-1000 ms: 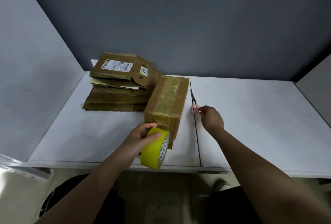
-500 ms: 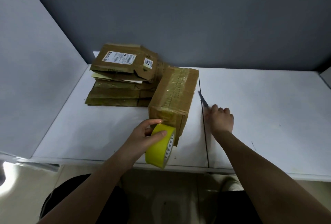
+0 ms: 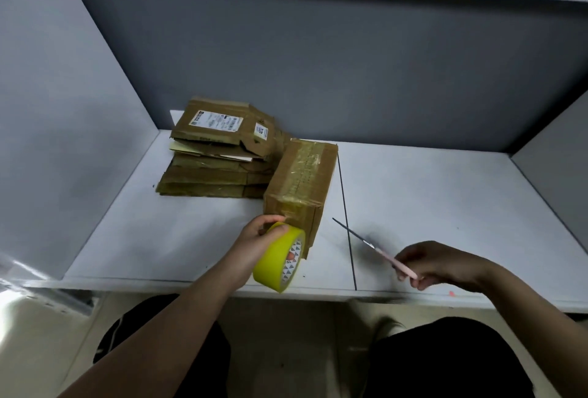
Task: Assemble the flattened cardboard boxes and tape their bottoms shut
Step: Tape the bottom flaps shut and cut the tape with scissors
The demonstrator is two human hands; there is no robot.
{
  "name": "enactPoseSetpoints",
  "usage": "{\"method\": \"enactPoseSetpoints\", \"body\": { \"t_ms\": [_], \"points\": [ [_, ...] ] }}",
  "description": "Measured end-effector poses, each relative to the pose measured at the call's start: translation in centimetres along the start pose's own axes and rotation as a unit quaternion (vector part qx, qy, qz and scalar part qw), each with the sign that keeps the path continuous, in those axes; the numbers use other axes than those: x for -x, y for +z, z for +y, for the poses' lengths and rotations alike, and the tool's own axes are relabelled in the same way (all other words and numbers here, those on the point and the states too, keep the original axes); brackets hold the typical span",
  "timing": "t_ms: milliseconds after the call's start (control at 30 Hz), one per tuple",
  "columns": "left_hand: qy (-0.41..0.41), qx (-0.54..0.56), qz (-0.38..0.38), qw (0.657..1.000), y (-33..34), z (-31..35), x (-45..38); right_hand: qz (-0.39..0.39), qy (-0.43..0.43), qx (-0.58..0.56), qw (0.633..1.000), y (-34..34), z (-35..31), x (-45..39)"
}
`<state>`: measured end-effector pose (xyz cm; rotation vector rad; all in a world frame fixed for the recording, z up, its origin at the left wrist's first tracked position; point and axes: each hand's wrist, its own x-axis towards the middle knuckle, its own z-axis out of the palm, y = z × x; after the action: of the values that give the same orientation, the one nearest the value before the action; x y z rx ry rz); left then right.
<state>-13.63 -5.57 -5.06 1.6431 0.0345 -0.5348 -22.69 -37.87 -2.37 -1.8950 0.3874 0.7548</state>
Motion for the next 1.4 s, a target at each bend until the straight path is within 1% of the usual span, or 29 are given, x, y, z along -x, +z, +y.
{"method": "enactPoseSetpoints", "body": {
  "t_ms": [100,167,267,333,433,500,600,800,867,1000,1200,1400],
  "points": [
    [0.004,-0.005,-0.002,1.0,0.1,0.1,0.3,-0.067,-0.009,-0.012,0.998,1.1,0.5,1.7],
    [0.004,-0.009,-0.002,1.0,0.1,0.2,0.4,-0.083,-0.01,0.001,0.997,2.1,-0.3,2.2],
    [-0.001,-0.004,-0.002,1.0,0.1,0.5,0.6,-0.107,-0.004,0.072,0.992,3.0,-2.5,2.3],
    [-0.001,-0.004,-0.004,1.0,0.1,0.6,0.7,-0.128,0.021,0.084,0.988,3.0,-3.8,1.8],
    [-0.002,-0.004,-0.005,1.0,0.0,0.6,0.7,-0.164,0.023,0.081,0.983,2.8,-5.5,0.6],
    [-0.008,-0.009,-0.007,1.0,0.0,0.5,0.7,-0.172,0.02,0.085,0.981,2.7,-6.3,-0.3],
    [-0.013,-0.007,-0.012,1.0,-0.2,0.4,0.6,-0.163,0.008,0.109,0.981,2.8,-6.9,-2.0],
    [-0.017,0.002,-0.013,1.0,-0.7,0.4,0.4,-0.203,-0.023,0.129,0.971,2.7,-8.0,-4.9],
    [-0.019,-0.001,-0.012,1.0,-0.8,0.4,0.4,-0.214,-0.025,0.117,0.969,2.9,-8.3,-5.7],
    [-0.025,-0.001,-0.006,1.0,-1.1,0.4,0.2,-0.211,-0.05,0.113,0.97,3.5,-8.7,-6.8],
    [-0.018,-0.005,-0.011,1.0,-1.4,0.6,-0.1,-0.154,-0.106,0.126,0.974,3.0,-8.4,-6.8],
    [-0.016,-0.001,-0.009,1.0,-1.7,0.6,0.2,-0.148,-0.108,0.133,0.974,3.2,-8.9,-6.6]
  ]
}}
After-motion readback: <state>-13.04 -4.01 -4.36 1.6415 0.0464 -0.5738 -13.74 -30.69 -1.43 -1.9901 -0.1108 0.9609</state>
